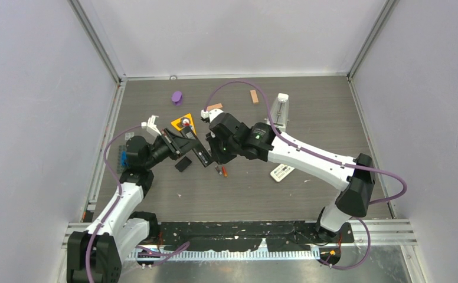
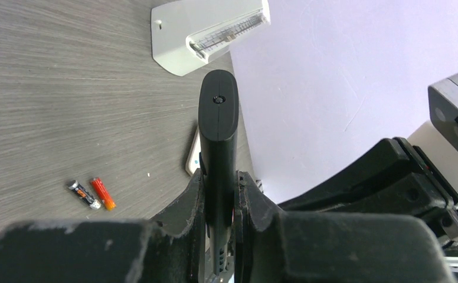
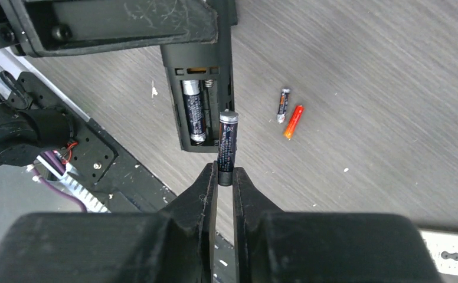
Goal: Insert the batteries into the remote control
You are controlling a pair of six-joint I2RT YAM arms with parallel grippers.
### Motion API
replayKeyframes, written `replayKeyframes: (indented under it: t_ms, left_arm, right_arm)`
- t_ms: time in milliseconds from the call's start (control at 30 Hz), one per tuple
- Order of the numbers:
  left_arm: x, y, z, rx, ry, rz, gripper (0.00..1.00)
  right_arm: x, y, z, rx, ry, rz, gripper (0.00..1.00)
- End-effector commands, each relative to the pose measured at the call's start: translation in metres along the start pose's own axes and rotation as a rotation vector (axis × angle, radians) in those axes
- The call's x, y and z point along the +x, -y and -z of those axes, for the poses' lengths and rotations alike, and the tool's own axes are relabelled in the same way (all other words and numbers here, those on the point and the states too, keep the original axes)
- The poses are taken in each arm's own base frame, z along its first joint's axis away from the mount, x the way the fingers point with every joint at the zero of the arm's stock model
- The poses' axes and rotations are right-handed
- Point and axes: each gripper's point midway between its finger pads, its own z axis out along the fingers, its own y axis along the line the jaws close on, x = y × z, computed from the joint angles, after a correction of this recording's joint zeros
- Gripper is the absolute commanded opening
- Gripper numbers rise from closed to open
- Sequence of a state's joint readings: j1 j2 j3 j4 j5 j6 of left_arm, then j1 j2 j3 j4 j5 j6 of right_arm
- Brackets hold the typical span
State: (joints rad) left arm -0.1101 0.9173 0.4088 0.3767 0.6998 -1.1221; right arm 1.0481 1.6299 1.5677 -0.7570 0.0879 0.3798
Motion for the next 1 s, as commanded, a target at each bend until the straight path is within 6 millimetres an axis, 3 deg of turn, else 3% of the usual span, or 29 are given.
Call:
replayKeyframes:
  t_ms: [0,967]
  left_arm:
    - [-0.005,0.017,0.001,0.066,0.021,-0.013,0.00]
    - [0.002,0.016,-0.003,0.055,-0.064,-0.025,0.00]
  right_arm:
    - [-0.017,-0.013,0.024,-0.015,0.053,-0.051,0.09]
    - [0.000,-0.026,-0.009,-0.032,-0.063,0.021,0.13]
